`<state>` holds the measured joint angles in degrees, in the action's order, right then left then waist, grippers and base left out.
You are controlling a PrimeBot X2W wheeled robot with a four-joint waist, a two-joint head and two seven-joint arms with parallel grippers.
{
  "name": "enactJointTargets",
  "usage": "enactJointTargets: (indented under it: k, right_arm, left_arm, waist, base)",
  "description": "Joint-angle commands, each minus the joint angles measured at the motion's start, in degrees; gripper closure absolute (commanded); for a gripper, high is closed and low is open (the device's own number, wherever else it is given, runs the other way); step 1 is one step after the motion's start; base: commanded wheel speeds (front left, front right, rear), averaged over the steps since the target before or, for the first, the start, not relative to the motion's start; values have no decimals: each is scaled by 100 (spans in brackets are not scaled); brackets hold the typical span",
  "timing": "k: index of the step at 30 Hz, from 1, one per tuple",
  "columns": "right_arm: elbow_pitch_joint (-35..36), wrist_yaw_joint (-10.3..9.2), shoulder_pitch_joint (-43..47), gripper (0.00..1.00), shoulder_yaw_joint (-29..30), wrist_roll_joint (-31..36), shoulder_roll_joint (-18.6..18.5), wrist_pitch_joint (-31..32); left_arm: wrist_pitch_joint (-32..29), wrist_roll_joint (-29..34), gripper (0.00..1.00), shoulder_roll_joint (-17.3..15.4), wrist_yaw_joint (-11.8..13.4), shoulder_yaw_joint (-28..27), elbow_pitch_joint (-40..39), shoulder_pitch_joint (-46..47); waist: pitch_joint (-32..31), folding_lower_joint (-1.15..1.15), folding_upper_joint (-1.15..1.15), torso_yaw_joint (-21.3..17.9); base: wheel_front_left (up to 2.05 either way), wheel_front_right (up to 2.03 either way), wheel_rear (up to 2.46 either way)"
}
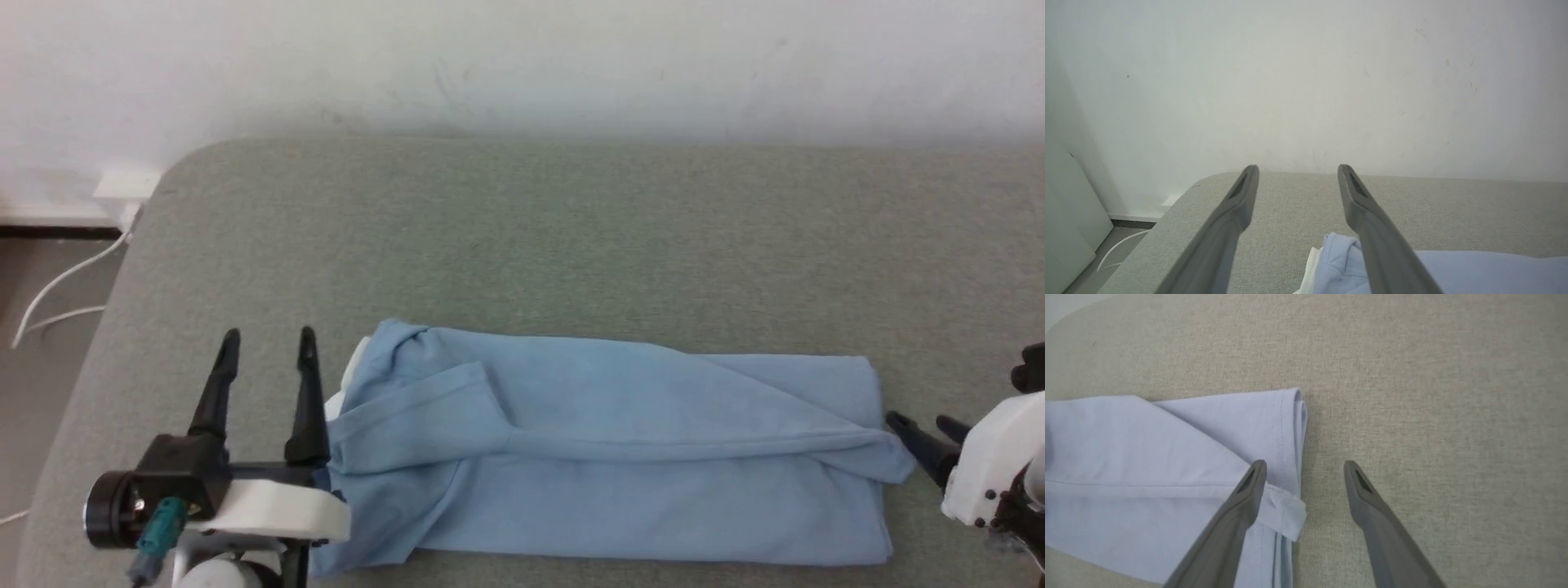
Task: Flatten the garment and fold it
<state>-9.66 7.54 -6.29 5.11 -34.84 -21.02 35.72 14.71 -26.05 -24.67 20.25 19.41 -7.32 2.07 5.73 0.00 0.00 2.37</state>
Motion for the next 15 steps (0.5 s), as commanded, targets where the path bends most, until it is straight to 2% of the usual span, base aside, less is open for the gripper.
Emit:
enactJointTargets:
  k: [1, 10, 11, 12, 13, 15]
  right_arm:
    - [-145, -5, -123, 0, -34, -40, 38, 109]
    - [-1347, -5, -266, 0, -295, -175, 403, 1153]
    - [-1409, -5, -272, 59, -305, -172, 439, 1216]
    - [-1470, -5, -278, 75, -324, -176, 475, 1294]
    - [-1519, -5, -287, 100, -340, -204, 517, 1381]
    - [-1518, -5, -320, 100, -387, -214, 561, 1447]
  left_arm:
    - [24, 141, 0, 84, -32, 12, 5, 120]
    - [28, 625, 0, 533, -422, -74, 241, 182]
    - [28, 647, 0, 565, -457, -102, 265, 175]
    - [28, 672, 0, 596, -490, -132, 282, 175]
    - [28, 699, 0, 626, -520, -163, 295, 173]
    - [28, 753, 0, 673, -577, -215, 330, 150]
  waist:
    - [98, 0, 0, 169]
    - [217, 0, 0, 378]
    - [224, 0, 0, 382]
    - [227, 0, 0, 382]
    - [223, 0, 0, 378]
    - [192, 0, 0, 361]
  base:
    - [0, 0, 0]
    - [0, 0, 0]
    - [0, 0, 0]
    - [0, 0, 0]
    - [0, 0, 0]
    - [0, 0, 0]
